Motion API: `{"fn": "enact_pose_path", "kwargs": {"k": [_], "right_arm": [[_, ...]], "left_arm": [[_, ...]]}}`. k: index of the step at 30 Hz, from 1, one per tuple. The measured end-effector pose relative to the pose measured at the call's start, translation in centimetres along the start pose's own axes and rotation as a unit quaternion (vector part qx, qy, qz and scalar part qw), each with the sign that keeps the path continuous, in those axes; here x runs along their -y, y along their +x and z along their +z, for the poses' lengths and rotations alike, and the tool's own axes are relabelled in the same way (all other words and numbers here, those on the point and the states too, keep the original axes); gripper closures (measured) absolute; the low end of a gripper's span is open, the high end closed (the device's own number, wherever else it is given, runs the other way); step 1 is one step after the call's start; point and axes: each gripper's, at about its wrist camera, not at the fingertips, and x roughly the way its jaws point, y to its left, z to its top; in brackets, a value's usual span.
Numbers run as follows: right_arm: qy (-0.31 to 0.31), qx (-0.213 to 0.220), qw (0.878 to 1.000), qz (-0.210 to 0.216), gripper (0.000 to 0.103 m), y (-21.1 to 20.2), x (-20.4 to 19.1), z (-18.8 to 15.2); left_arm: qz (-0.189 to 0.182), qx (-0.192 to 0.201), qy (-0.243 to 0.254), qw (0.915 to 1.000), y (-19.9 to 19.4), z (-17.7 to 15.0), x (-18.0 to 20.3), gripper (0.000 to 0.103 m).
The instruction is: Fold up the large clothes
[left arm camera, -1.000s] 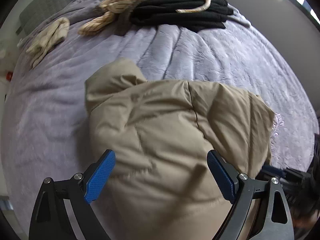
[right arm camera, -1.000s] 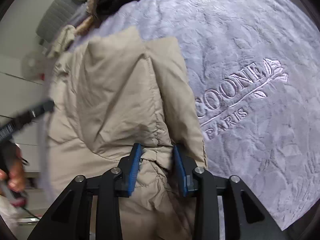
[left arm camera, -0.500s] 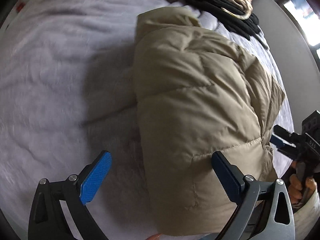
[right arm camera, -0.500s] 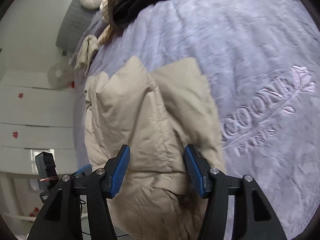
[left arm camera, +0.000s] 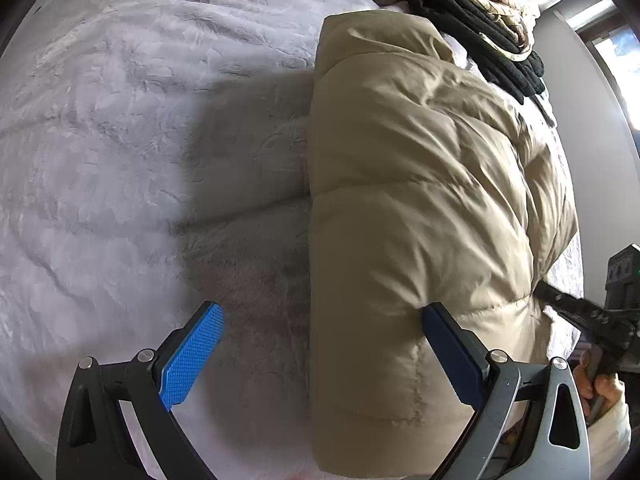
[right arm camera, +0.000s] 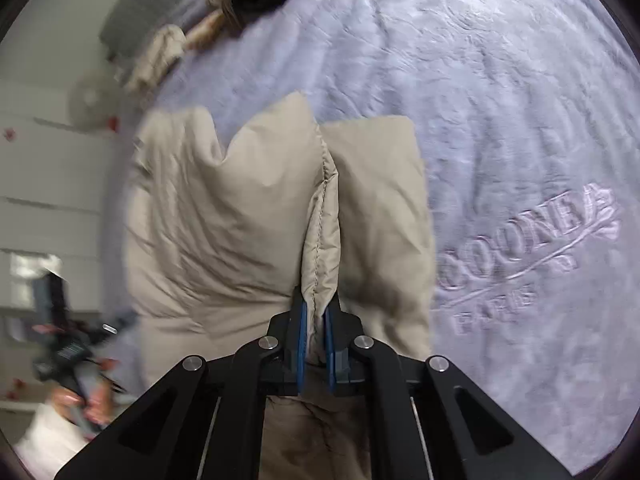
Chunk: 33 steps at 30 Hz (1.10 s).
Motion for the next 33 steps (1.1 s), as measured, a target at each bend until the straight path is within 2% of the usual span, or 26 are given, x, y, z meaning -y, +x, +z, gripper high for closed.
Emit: {"fn": "enact_pose_path", "kwargs": {"k": [2, 6, 8, 12, 16, 18, 19, 20, 22, 25, 26, 29, 33], "right_arm": [[0.011, -0.008, 1.0, 0.0, 0.095, 0.6, 0.7, 0.1], [0.05, -0.005, 0.998, 0.031, 0.095, 0.2, 2.3, -0.5], [0.042, 0.0, 0.999, 0.033, 0.095, -0.7, 2.2, -1.0], [0.027, 0.015, 0.999, 0.018, 0.094, -3.3, 1.8, -1.5], [0.035, 0.027, 0.999, -0.005, 0.093, -5.1, 2.7, -3.1], [0.044, 0.026, 0.999, -0.012, 0.087, -5.5, 3.5, -3.8], [0.046, 0.025, 0.999, -0.014, 0.072, -5.6, 3.7, -4.0], [0.049, 0.024, 0.998, -0.019, 0.048, -5.6, 4.0, -4.2], [0.052, 0.025, 0.998, -0.021, 0.03, -5.6, 4.6, -4.6], [0.061, 0.022, 0.998, -0.019, 0.028, -5.4, 5.1, -4.8], [0.064, 0.022, 0.998, -0.016, 0.021, -5.2, 5.1, -4.7], [0.067, 0.026, 0.997, -0.002, 0.02, -5.3, 5.5, -4.6], [0.074, 0.036, 0.996, 0.045, 0.017, -5.6, 5.7, -3.9]], "left_arm": [[-0.008, -0.001, 0.006, 1.0, -0.1, 0.2, 0.3, 0.003], [-0.034, -0.011, 0.009, 0.9993, 0.0, 0.2, 0.5, 0.003], [-0.043, -0.017, 0.006, 0.9989, 0.2, 0.3, 0.8, 0.003], [-0.042, -0.019, 0.003, 0.9989, 0.2, 0.2, 0.9, 0.003], [-0.022, -0.018, 0.003, 0.9996, 0.2, 0.0, 0.7, 0.003], [-0.022, -0.021, 0.002, 0.9995, 0.2, 0.0, 0.7, 0.003], [-0.023, -0.023, 0.001, 0.9995, 0.2, 0.0, 0.6, 0.003], [-0.023, -0.023, 0.0, 0.9995, 0.2, 0.0, 0.7, 0.003], [-0.023, -0.018, 0.003, 0.9996, 0.1, -0.1, 0.7, 0.003], [-0.025, -0.012, 0.004, 0.9996, 0.1, -0.2, 0.5, 0.001], [-0.031, -0.012, 0.003, 0.9995, 0.2, -0.2, 0.3, 0.001], [-0.046, -0.016, -0.002, 0.9988, 0.2, -0.3, -0.6, 0.001], [-0.037, -0.025, -0.001, 0.999, 0.1, -0.2, -0.9, 0.001]]}}
